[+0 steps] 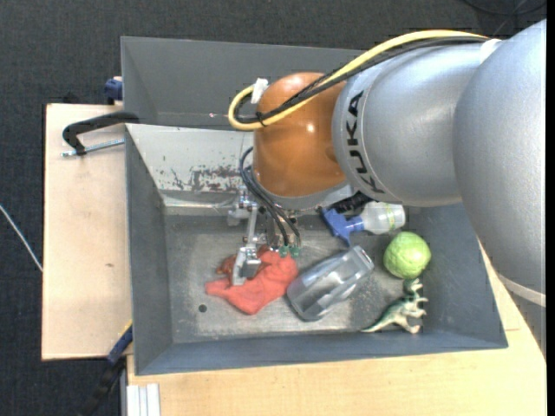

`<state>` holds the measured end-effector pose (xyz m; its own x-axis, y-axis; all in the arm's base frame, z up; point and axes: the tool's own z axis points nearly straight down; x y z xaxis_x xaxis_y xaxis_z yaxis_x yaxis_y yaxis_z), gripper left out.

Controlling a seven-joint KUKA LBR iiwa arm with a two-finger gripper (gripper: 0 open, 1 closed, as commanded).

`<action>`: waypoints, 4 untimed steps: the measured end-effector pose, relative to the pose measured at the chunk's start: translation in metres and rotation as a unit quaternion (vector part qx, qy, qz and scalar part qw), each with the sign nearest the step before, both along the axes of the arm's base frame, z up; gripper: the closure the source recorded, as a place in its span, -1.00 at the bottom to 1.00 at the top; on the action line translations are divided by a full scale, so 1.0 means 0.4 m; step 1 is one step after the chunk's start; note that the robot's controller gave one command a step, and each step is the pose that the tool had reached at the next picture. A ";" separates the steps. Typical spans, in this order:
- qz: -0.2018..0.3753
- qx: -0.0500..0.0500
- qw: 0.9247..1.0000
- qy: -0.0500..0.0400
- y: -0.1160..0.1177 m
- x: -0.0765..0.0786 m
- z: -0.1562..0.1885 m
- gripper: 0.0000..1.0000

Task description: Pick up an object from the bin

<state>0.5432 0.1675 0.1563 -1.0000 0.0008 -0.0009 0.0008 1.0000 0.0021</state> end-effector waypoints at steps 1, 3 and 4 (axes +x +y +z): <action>0.039 0.005 0.999 -0.021 -0.013 -0.093 -0.188 1.00; 0.094 0.000 0.996 -0.001 0.127 -0.106 0.268 1.00; 0.098 0.000 0.995 -0.002 0.139 -0.105 0.302 -1.00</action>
Offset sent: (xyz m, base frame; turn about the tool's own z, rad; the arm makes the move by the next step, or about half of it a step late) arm 0.0000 0.0000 0.0000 0.0000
